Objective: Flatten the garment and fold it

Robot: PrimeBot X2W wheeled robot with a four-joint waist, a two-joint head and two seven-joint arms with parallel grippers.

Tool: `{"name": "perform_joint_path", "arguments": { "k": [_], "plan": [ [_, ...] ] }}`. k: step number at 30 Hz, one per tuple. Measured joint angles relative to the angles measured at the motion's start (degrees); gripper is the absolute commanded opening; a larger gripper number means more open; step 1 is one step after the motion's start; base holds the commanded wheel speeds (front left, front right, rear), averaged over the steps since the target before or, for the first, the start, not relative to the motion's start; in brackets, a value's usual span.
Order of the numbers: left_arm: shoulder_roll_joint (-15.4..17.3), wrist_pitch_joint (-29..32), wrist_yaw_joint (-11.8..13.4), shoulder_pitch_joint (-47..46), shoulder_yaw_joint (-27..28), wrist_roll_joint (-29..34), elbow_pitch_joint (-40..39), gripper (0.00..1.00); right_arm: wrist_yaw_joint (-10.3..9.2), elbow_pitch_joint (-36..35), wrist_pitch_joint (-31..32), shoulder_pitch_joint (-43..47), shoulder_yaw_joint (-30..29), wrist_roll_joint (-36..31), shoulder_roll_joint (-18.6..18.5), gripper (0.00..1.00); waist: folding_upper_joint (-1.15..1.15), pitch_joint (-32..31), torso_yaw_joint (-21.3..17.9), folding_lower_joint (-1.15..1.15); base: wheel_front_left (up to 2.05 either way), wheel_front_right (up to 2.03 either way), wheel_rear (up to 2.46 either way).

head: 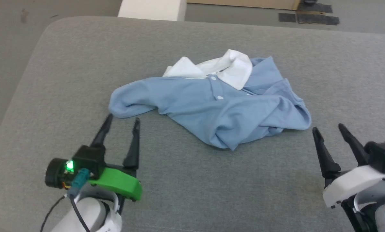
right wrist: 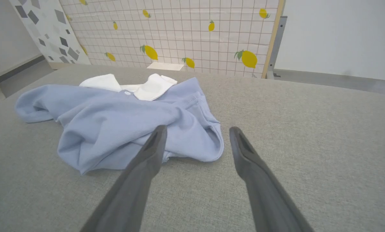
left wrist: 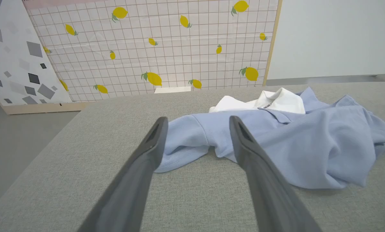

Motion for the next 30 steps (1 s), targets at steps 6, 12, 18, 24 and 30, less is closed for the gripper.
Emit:
{"name": "perform_joint_path", "arguments": {
  "k": [6, 12, 18, 24, 30],
  "plan": [
    [-1.43, -0.01, -0.56, 0.14, -1.54, 0.20, -1.08, 1.00, 0.00, 3.07, 13.85, -8.14, 1.41, 7.02, -5.67, 1.00, 0.00, 0.86, 2.93, 0.00, 0.00, 0.00, 0.00],
    [-2.35, 0.01, -0.99, -0.79, -2.07, 0.30, -1.44, 1.00, 0.00, 10.22, 32.21, -22.67, 3.64, 11.13, -11.41, 1.00, 0.00, 3.52, 5.64, 0.00, 0.00, 0.00, 0.00],
    [-3.78, -0.01, -1.23, -2.37, -2.23, 0.30, -1.33, 1.00, 0.00, 17.92, 45.42, -33.72, 7.36, 12.30, -16.26, 1.00, 0.00, 6.39, 8.84, 0.00, 0.00, 0.00, 0.00],
    [-5.35, -0.26, -1.49, -3.32, -2.56, 0.30, -0.67, 1.00, 0.00, 21.58, 48.18, -37.67, 14.41, 13.95, -20.09, 1.00, 0.00, 8.83, 12.11, 0.00, 0.00, 0.00, 0.00],
    [-5.95, -0.53, -1.89, -3.47, -2.70, 0.30, -0.01, 1.00, 0.00, 24.93, 46.73, -38.61, 20.03, 14.80, -23.18, 1.00, 0.00, 10.72, 14.18, 0.00, 0.00, 0.00, 0.00]
  ]
}}
